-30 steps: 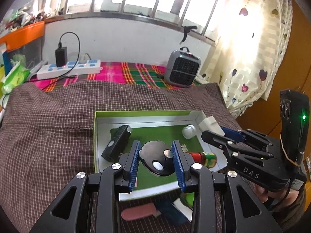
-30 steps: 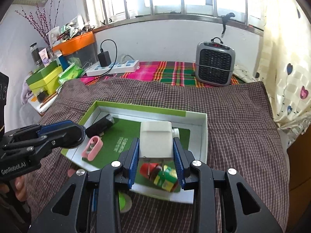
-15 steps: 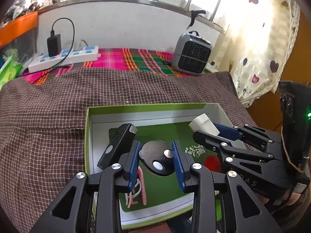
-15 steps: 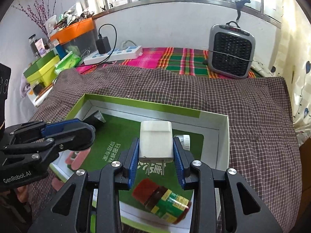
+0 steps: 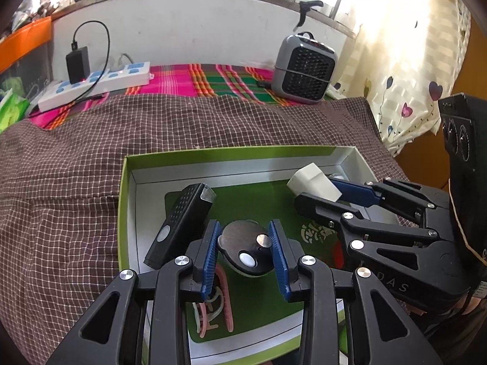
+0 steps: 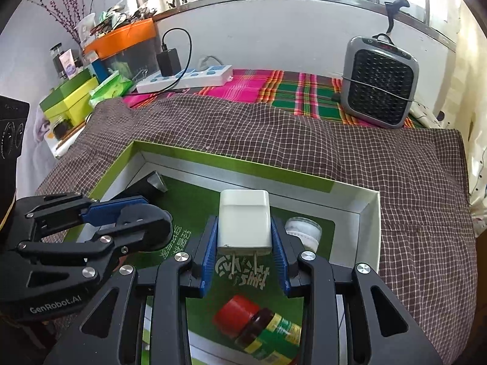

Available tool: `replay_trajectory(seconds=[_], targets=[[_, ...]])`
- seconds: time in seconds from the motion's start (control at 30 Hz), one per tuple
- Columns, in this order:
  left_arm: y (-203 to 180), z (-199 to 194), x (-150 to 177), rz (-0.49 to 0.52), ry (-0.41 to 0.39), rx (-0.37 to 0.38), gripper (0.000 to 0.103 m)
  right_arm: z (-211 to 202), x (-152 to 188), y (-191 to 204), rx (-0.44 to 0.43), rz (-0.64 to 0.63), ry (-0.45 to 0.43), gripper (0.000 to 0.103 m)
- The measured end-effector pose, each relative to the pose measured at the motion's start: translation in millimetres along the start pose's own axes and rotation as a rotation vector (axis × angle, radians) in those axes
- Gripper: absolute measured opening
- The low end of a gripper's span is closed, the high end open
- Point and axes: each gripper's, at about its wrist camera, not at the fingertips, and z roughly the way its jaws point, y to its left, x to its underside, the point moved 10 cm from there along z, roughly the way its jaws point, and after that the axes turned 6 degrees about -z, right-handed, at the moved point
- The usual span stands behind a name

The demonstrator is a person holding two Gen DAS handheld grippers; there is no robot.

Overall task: Organize rigid objects
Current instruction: 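Carry the black disc with the left tool while the right tool carries the charger into the box, then open the left tool to drop the disc while the right tool releases the charger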

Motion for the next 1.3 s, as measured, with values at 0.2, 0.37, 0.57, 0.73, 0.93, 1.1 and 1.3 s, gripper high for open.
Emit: replay_trajectory(seconds=[0.2,0.37,0.57,0.73,0.93,1.1,1.3], targets=[[-1,5,3,0.020,0.007,-0.013,0.032,7,3,1,-0.003,-0.015,0.014,0.035],[-1,6,4,0.025,0.007,-0.021,0.032,11,5,-1,-0.002,-0.010,0.026,0.035],[0,8,4,0.024,0.012,-0.019,0.032,12,5,-1,-0.007,-0.013,0.022,0.035],[0,8,5,0.023,0.014,-0.020,0.032,12,6,0,-0.005,-0.022,0.020,0.035],[-1,7,6,0.023,0.014,-0.019,0.033,12,6,1,-0.002,-0.027,0.021,0.035],[-1,7,5,0.022,0.015,-0.016,0.034,10,4,1,0.006,-0.027,0.015,0.035],[-3,1,2,0.021,0.004,-0.012,0.040,6,3,0,0.009,-0.017,0.000,0.035]])
